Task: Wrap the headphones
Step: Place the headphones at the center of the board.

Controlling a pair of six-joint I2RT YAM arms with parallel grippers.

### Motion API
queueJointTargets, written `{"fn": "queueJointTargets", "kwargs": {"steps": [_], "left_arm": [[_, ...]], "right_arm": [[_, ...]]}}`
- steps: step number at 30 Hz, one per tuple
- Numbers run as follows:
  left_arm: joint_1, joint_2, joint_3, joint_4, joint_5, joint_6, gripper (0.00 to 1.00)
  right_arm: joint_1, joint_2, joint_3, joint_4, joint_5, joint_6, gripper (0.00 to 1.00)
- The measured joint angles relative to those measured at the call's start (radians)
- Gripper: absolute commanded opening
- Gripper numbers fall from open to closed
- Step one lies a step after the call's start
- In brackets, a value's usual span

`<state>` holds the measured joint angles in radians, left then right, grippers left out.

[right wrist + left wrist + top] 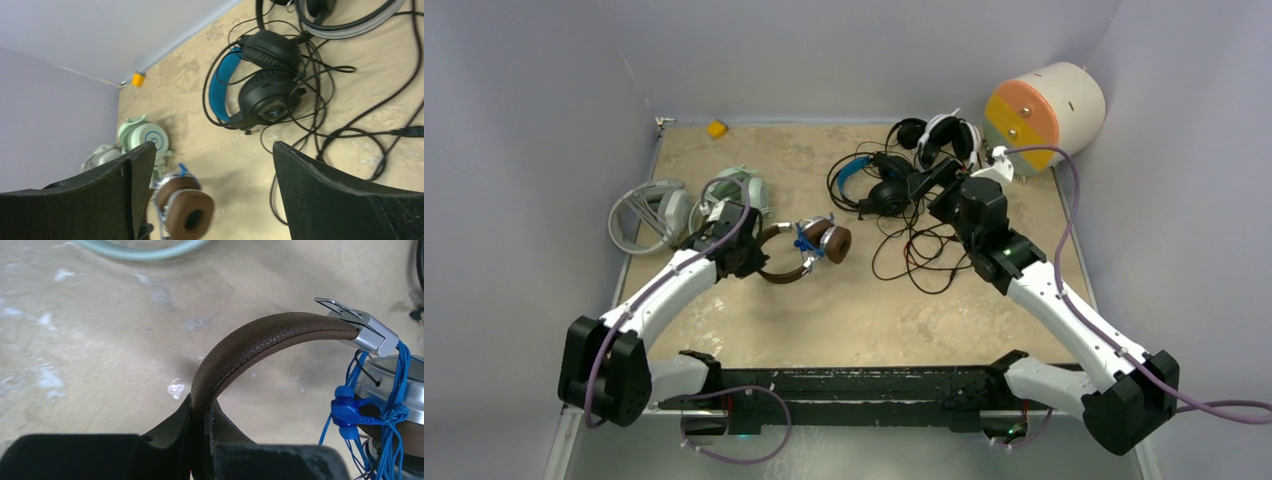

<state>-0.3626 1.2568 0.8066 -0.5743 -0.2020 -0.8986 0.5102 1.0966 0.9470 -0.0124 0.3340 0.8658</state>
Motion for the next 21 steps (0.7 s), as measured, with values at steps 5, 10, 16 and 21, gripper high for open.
{"fn": "queueJointTargets", "kwargs": {"steps": [5,10,16,21], "left_arm": [[0.103,-0.094,-0.051,-0.045,-0.008,-0.048,0.00],[0.203,-0.129,-0.125,-0.065,0.005,-0.064,0.00],[0.295,-0.086,-0.147,-0.108,0.038,-0.070,0.00],[0.431,-0.045,-0.152,-0.081,0.068,-0.071,0.00]], "right_arm": [[0.000,-0.049,-0.045,-0.017,0.056,-0.033,0.89],[0.000,-0.068,-0.056,-0.039,0.090,-0.038,0.89],[0.000,-0.074,-0.069,-0.043,0.098,-0.048,0.91],[0.000,-0.071,-0.072,-0.033,0.095,-0.130,0.93]]}}
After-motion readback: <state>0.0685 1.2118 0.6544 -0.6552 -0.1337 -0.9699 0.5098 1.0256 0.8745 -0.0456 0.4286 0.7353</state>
